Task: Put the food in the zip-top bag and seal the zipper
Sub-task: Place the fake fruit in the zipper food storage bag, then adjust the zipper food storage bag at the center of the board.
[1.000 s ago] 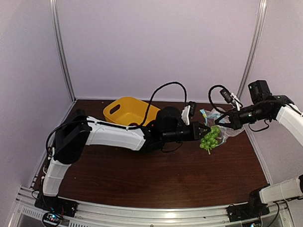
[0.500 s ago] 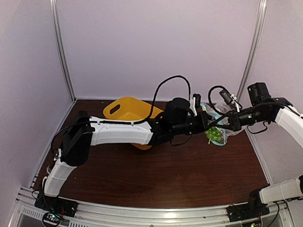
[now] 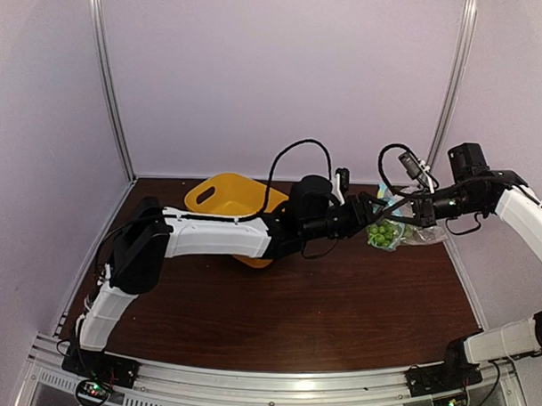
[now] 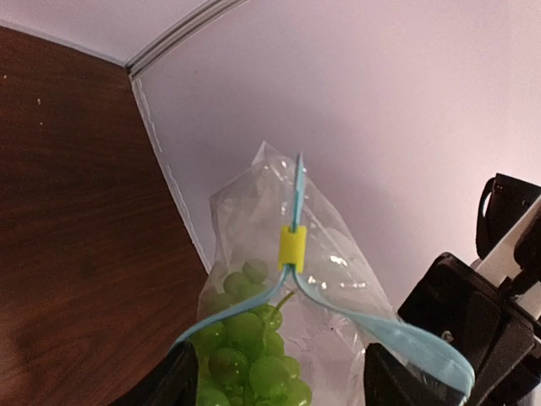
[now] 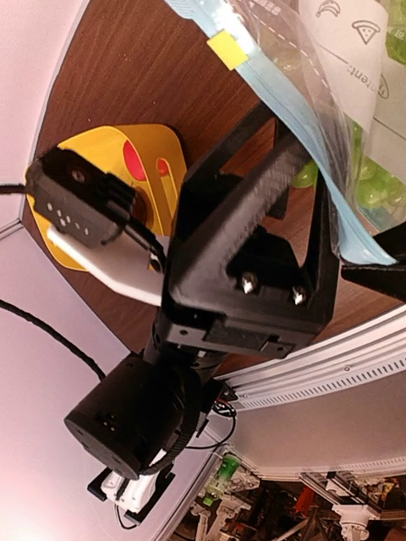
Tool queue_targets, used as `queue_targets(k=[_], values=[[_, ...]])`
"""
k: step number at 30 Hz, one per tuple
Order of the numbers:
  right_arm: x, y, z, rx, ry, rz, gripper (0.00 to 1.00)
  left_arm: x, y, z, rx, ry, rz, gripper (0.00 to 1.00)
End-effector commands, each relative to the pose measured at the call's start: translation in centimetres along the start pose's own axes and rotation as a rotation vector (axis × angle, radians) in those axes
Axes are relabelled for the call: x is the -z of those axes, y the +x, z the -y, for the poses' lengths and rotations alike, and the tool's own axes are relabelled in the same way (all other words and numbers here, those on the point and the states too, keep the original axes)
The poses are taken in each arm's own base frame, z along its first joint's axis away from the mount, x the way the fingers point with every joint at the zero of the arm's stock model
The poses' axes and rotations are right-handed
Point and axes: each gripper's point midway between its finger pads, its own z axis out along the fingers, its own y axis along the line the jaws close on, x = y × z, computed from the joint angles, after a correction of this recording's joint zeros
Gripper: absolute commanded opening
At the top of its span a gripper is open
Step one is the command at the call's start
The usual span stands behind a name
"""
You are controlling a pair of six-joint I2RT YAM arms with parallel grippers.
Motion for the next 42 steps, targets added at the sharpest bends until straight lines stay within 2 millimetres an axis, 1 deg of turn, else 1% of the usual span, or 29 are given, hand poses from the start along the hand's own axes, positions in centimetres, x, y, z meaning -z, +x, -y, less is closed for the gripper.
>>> queue_targets(k=[1,3,4,6,7,8,9,10,11,12,13,14,15,17,18,20,21,22,23,24,26,28,30,32,35,37,42], values=[[0.9,-1.1,4.1,-0.061,0.154,0.052,0.0,3.7,-2.8,6.9,-0.07,0.164,0.034,0.71],[0.7,-0.6,5.5,-0.095,0.16,0.044,0.0,5.3,-3.3,8.1,-0.108,0.168,0.043,0.74],[0.4,-0.3,6.0,-0.109,0.157,0.033,0.0,6.0,-3.5,8.6,-0.129,0.166,0.047,0.76],[0.0,0.4,7.2,-0.128,0.17,0.009,0.0,7.3,-4.1,9.3,-0.187,0.151,0.061,0.78],[-0.2,0.6,7.6,-0.137,0.167,0.009,0.0,7.7,-4.1,8.9,-0.222,0.117,0.066,0.78],[-0.5,0.8,7.7,-0.146,0.157,0.009,0.0,7.8,-4.2,7.6,-0.241,0.039,0.061,0.77],[-0.6,0.9,7.7,-0.153,0.147,0.011,0.0,8.0,-4.2,5.8,-0.243,-0.05,0.061,0.73],[-0.7,0.9,7.7,-0.157,0.14,0.014,0.0,8.1,-4.0,3.6,-0.248,-0.13,0.06,0.65],[-0.7,0.8,7.6,-0.157,0.138,0.018,0.0,8.1,-3.5,2.1,-0.264,-0.165,0.055,0.56],[-0.7,0.8,7.5,-0.156,0.137,0.021,0.0,7.9,-2.9,1.1,-0.276,-0.18,0.035,0.46],[-0.7,0.8,7.4,-0.155,0.135,0.024,0.0,7.7,-2.1,-0.2,-0.275,-0.205,0.009,0.4],[-0.7,0.9,7.3,-0.156,0.131,0.023,0.0,7.3,-1.1,-1.0,-0.266,-0.204,-0.027,0.37],[-0.7,1.0,7.2,-0.154,0.126,0.022,0.0,7.0,-0.3,-1.4,-0.253,-0.191,-0.054,0.33],[-0.6,1.1,7.0,-0.152,0.124,0.021,0.0,6.5,0.9,-2.3,-0.228,-0.19,-0.079,0.19],[-0.6,1.1,6.9,-0.151,0.125,0.023,0.0,6.3,1.4,-2.6,-0.221,-0.187,-0.086,0.16],[-0.5,1.1,6.7,-0.145,0.124,0.03,0.0,5.9,2.1,-3.0,-0.216,-0.184,-0.095,0.16],[-0.4,1.1,6.6,-0.144,0.121,0.034,0.0,5.6,2.5,-3.7,-0.211,-0.198,-0.109,0.23],[-0.4,1.0,6.5,-0.14,0.118,0.038,0.0,5.3,2.9,-4.4,-0.203,-0.22,-0.127,0.32],[-0.4,1.0,6.4,-0.139,0.114,0.039,0.0,5.1,3.1,-4.8,-0.194,-0.233,-0.137,0.38],[-0.3,1.0,6.3,-0.138,0.111,0.041,0.0,4.9,3.4,-5.1,-0.191,-0.238,-0.146,0.4],[-0.3,0.8,6.1,-0.133,0.109,0.047,0.0,4.5,4.0,-5.4,-0.178,-0.224,-0.16,0.4],[-0.2,0.7,6.0,-0.129,0.108,0.055,0.0,4.2,4.5,-5.8,-0.169,-0.227,-0.18,0.35],[-0.3,0.7,6.0,-0.131,0.107,0.058,0.0,3.8,4.9,-5.8,-0.158,-0.201,-0.197,0.35],[-0.3,0.7,6.1,-0.131,0.107,0.058,0.0,3.5,5.4,-5.6,-0.146,-0.171,-0.207,0.36],[-0.4,0.8,6.1,-0.136,0.107,0.055,0.0,3.2,5.4,-5.1,-0.143,-0.141,-0.207,0.42],[-0.4,0.9,6.2,-0.137,0.106,0.054,0.0,2.9,5.5,-5.3,-0.142,-0.142,-0.206,0.42],[-0.3,0.7,5.7,-0.136,0.085,0.061,0.0,2.4,5.5,-6.2,-0.131,-0.171,-0.205,0.35]])
